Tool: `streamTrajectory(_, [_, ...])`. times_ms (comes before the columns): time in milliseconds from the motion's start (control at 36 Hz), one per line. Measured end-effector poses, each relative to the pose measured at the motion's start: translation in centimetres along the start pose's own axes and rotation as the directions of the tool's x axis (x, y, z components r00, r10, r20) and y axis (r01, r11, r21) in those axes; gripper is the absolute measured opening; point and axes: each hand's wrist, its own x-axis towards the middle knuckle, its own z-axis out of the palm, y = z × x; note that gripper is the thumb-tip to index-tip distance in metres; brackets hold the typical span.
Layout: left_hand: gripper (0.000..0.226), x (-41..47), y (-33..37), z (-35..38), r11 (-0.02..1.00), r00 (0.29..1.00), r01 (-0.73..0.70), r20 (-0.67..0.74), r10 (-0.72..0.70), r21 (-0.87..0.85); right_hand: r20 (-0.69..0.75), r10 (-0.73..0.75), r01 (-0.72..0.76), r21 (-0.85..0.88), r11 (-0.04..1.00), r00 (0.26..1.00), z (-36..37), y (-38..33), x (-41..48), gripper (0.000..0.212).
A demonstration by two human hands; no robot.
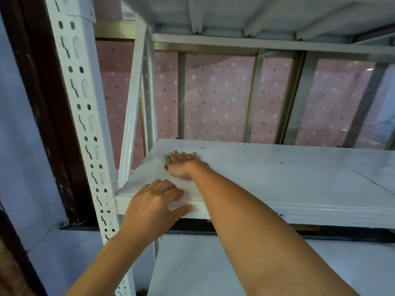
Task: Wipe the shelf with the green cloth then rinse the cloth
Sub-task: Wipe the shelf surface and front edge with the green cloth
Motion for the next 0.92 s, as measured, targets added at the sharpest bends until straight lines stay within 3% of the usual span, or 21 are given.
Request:
streamTrajectory(278, [0.040, 2.4, 5.1, 2.6, 0.998, 0.998, -0.045, 0.035, 0.046, -0.049, -0.013, 0.033, -0.033, 0.014, 0.999, 0.999, -0.6, 5.9, -2.5, 0.062])
streamTrajectory(472, [0.054, 4.0, 9.8, 4.4, 0.998, 0.999, -0.045, 0.024, 0.046, -0.050, -0.022, 0.026, -0.025, 0.008, 1.000, 0.999, -0.9, 10.0, -4.2, 0.060])
streamTrajectory(667, [0.065, 4.3, 11.1, 3.9, 0.992, 0.989, 0.118, 0.093, -0.114, -0.037, -0.027, -0.012, 0.012, -0.001, 1.000, 1.000, -1.0, 13.6, -4.4, 0.061])
streamTrajectory(833, [0.075, 5.2, 12.4, 2.9, 0.970, 0.950, 0.236, 0.194, -0.243, 0.058, -0.038, -0.015, 0.015, 0.009, 1.000, 0.999, -1.3, 17.3, -5.3, 0.062])
streamTrajectory(917, [0.068, 6.1, 13.6, 2.2, 0.949, 0.908, 0.272, 0.285, -0.307, 0.156, -0.031, -0.009, 0.009, 0.005, 1.000, 0.999, -1.5, 19.4, -5.9, 0.062])
